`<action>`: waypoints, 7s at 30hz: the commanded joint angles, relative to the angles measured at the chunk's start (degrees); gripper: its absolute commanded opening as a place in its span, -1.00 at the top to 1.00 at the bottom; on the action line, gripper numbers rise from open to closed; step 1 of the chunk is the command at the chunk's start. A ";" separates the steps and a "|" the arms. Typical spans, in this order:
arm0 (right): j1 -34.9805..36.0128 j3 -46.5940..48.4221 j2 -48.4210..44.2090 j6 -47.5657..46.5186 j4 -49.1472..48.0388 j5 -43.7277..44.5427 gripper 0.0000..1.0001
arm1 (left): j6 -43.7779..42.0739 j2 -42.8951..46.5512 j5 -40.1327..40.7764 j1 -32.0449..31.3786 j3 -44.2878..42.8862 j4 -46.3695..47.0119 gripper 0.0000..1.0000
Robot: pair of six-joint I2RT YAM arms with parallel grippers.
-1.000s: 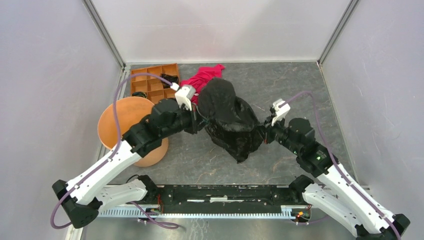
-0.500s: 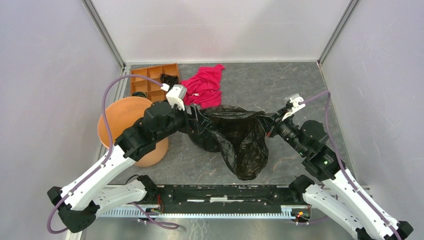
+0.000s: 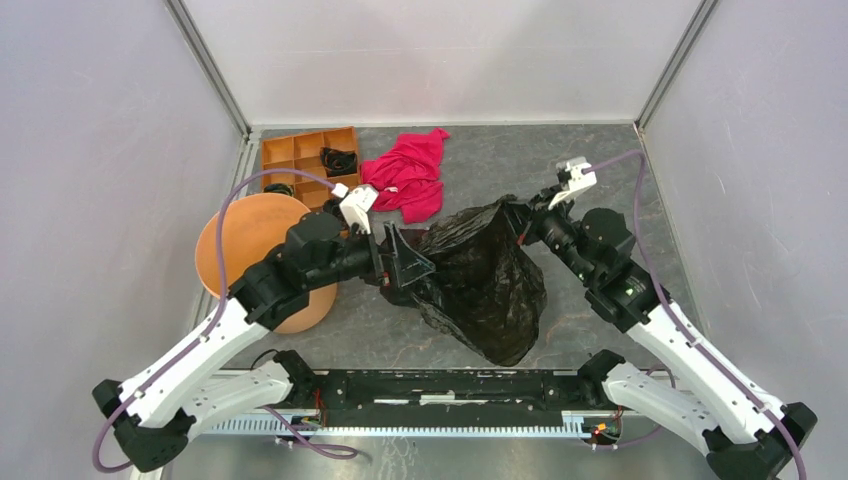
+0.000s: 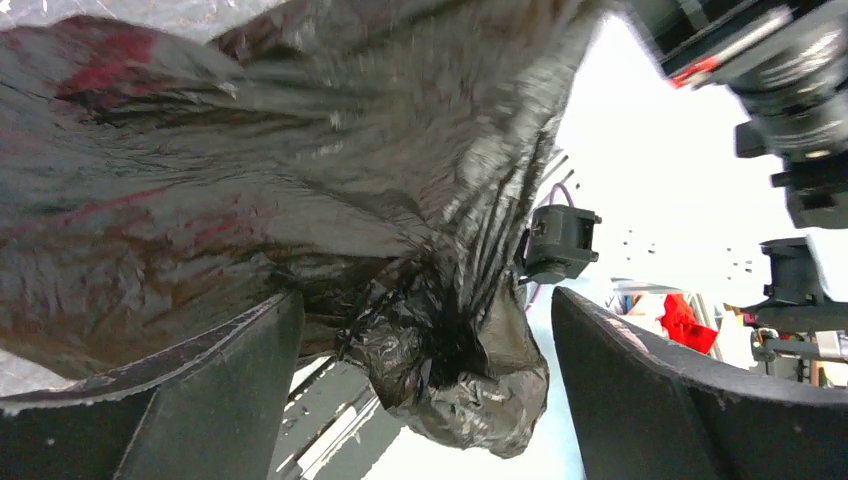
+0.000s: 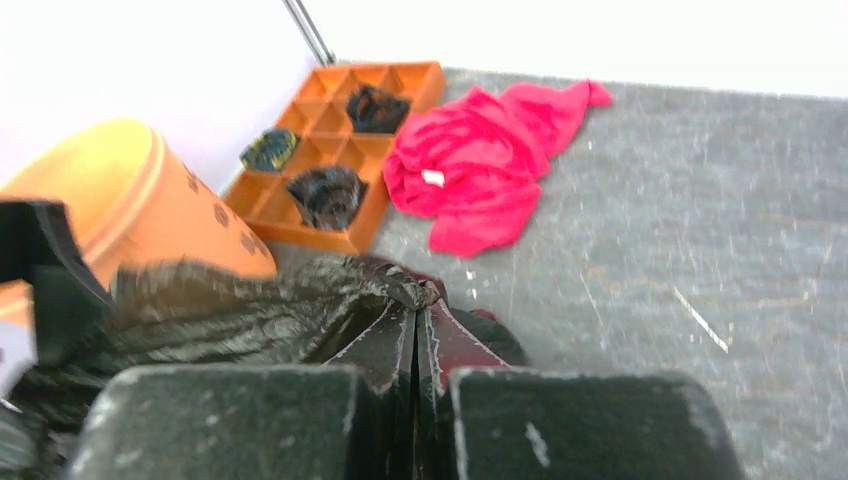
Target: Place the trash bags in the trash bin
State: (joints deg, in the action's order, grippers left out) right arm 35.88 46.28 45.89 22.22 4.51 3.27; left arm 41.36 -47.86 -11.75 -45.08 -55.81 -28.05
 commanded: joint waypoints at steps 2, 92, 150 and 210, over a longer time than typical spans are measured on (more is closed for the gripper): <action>-0.04 9.74 1.63 -3.17 -4.66 2.90 0.99 | 1.72 -3.80 -1.88 -0.01 -3.39 4.91 -0.75; 1.25 1.43 2.96 -6.67 -0.49 -25.31 0.94 | -4.78 -10.87 1.23 -0.79 -2.83 25.01 0.96; 29.00 8.31 14.61 5.09 -7.09 21.19 -0.96 | -4.37 -17.36 3.09 -2.89 -6.94 28.39 0.96; 18.44 6.34 -12.45 -13.50 8.02 30.17 0.99 | -17.17 -10.59 36.30 4.20 -11.30 -23.45 0.36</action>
State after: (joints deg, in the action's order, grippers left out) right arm 54.46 48.16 34.46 9.13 12.71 34.28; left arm 28.73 -58.19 34.33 -40.93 -65.98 -54.76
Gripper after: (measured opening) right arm 0.010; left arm 0.399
